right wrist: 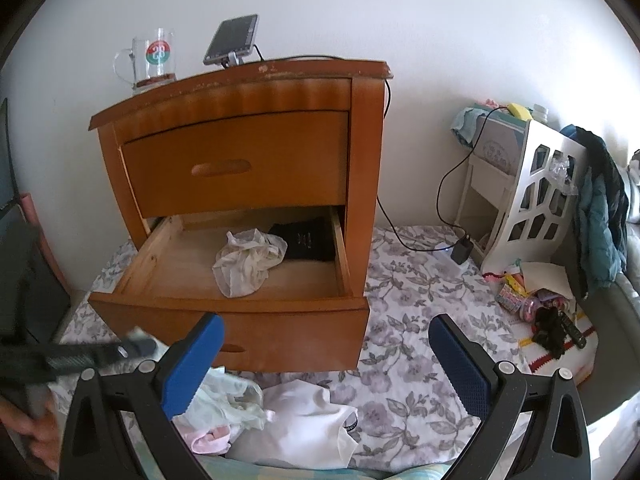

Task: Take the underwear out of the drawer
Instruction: 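Lift the pale green lace cloth out of the drawer and carry it over the bed, then lower the lace cloth onto the pink cloth and open the left gripper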

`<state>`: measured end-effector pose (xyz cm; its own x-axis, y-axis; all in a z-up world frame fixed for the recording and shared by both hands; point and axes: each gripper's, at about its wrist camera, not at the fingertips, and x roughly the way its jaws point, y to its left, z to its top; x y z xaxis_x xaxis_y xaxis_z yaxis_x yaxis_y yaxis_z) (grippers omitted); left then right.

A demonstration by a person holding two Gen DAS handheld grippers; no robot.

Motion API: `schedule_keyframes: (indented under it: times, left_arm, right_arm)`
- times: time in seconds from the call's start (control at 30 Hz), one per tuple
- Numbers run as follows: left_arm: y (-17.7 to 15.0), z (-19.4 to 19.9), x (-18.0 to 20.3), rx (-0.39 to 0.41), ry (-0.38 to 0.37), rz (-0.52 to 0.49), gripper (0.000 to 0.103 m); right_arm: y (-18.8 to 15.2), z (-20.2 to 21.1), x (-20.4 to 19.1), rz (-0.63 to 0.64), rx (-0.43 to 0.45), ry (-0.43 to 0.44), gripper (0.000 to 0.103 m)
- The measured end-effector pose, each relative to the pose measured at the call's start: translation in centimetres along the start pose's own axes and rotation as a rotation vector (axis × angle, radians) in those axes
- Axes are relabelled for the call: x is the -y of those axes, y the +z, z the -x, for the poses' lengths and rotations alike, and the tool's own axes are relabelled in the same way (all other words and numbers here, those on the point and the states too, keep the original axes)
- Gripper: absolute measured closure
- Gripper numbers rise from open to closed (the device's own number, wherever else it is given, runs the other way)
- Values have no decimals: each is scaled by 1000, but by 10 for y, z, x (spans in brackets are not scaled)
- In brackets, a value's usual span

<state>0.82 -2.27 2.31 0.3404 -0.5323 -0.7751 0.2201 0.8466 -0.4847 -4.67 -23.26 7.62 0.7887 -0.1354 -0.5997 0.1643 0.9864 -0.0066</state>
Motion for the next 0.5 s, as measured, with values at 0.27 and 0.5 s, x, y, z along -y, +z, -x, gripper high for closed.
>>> schedule_keyframes:
  times: [0.27,0.5]
  left_arm:
    - [-20,-42,-24,-96,95,34,98]
    - [-33,-69,-40,-169,133,60,98]
  right_arm:
    - [-6,-15,-3,8,-37,6,0]
    - [-10,-22,-7,22,-57,10,0]
